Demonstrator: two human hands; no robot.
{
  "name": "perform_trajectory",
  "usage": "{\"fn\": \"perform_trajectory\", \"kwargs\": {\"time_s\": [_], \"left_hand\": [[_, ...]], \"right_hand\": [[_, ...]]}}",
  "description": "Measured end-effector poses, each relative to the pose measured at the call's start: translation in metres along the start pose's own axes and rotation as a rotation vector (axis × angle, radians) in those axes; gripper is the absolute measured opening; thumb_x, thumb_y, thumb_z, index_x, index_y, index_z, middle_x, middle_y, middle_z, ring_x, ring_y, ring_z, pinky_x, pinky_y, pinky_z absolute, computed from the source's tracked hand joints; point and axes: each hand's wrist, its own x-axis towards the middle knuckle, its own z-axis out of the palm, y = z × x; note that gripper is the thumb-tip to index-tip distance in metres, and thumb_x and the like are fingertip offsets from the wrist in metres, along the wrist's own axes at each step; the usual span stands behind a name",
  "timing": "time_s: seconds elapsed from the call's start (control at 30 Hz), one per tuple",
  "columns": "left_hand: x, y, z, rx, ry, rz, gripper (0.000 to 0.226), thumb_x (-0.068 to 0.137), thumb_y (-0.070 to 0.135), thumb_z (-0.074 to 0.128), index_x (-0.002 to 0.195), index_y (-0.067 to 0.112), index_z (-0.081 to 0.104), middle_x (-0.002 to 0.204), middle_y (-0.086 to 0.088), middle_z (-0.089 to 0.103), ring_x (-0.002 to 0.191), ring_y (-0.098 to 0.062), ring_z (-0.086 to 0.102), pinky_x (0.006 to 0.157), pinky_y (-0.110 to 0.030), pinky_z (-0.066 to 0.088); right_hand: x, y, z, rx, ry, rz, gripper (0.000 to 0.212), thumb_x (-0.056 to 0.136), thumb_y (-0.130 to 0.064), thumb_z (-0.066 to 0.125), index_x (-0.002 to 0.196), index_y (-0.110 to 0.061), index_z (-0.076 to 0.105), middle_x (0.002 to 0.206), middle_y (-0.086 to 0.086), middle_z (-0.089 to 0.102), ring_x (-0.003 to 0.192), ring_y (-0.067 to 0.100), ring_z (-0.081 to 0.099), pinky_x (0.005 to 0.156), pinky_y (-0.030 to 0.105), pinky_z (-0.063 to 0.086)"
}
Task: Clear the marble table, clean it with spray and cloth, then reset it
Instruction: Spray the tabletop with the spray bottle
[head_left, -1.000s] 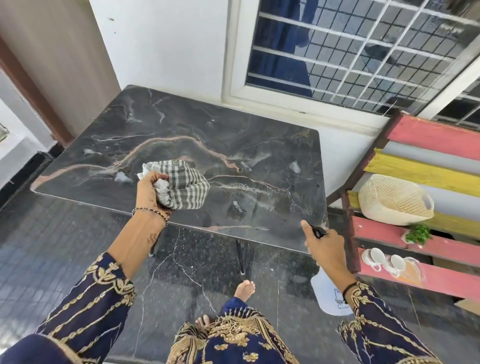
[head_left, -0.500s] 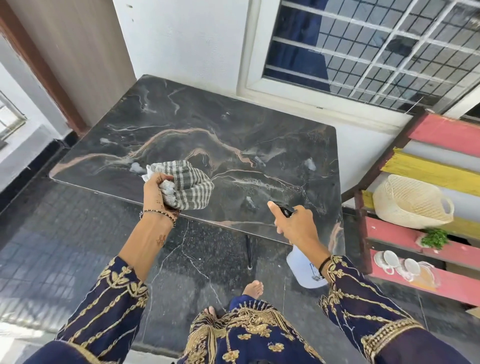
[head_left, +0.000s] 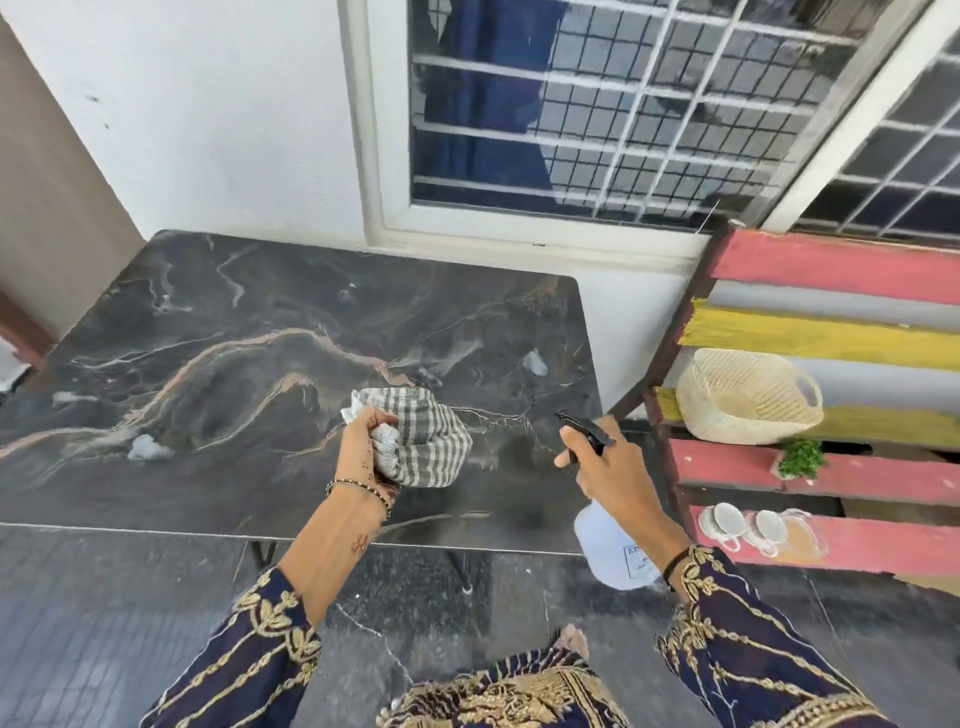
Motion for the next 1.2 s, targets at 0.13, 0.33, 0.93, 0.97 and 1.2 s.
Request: {"fn": "perform_trajectory", "kwargs": {"time_s": [0.13,0.33,0.93,0.97,1.2], "left_hand": [[0.014,-0.035,0.078,0.089,-0.077,-0.109,0.014,0.079,0.015,0.05,0.084,0.011,0.063,0.082,-0.009,0.07,0.071,-0.028,0.068,0.073,-0.042,0.057],[0.037,-0.1,0.208,0.209,-0.098,-0.248,0.018,0.082,0.014,0.05,0.072,0.01,0.065,0.061,-0.007,0.07,0.053,-0.023,0.068,0.061,-0.033,0.059],[0.212,-0.278,0.445,0.283,0.009,-0.361,0.032,0.046,0.034,0.076,0.07,0.013,0.074,0.07,-0.007,0.073,0.063,-0.021,0.07,0.071,-0.04,0.061],[0.225,-0.284,0.442,0.298,0.014,-0.374,0.045,0.043,0.035,0.078,0.082,0.012,0.075,0.082,-0.01,0.075,0.076,-0.026,0.072,0.081,-0.048,0.059],[0.235,-0.277,0.448,0.393,0.026,-0.319,0.015,0.091,0.021,0.054,0.079,0.017,0.062,0.061,0.005,0.068,0.067,-0.014,0.061,0.069,-0.026,0.049]], "right_hand": [[0.034,0.026,-0.056,0.141,0.085,-0.035,0.011,0.098,-0.022,0.06,0.09,-0.017,0.055,0.085,0.029,0.07,0.044,0.022,0.04,0.043,0.027,0.034],[0.098,0.064,-0.158,0.286,0.221,-0.089,0.006,0.098,-0.021,0.064,0.095,-0.026,0.067,0.085,0.027,0.07,0.058,0.03,0.057,0.061,0.038,0.045],[0.358,0.209,-0.37,-0.434,0.602,-0.125,0.05,0.092,-0.057,0.046,0.086,-0.016,0.076,0.066,0.005,0.071,0.06,0.027,0.064,0.057,0.034,0.053],[0.369,0.22,-0.369,-0.446,0.578,-0.105,0.052,0.092,-0.057,0.044,0.085,-0.016,0.075,0.067,0.006,0.072,0.061,0.029,0.066,0.058,0.037,0.055],[0.418,0.279,-0.356,-0.51,0.3,0.125,0.037,0.096,-0.042,0.056,0.084,-0.01,0.069,0.069,0.01,0.069,0.065,0.032,0.066,0.058,0.04,0.055]]}}
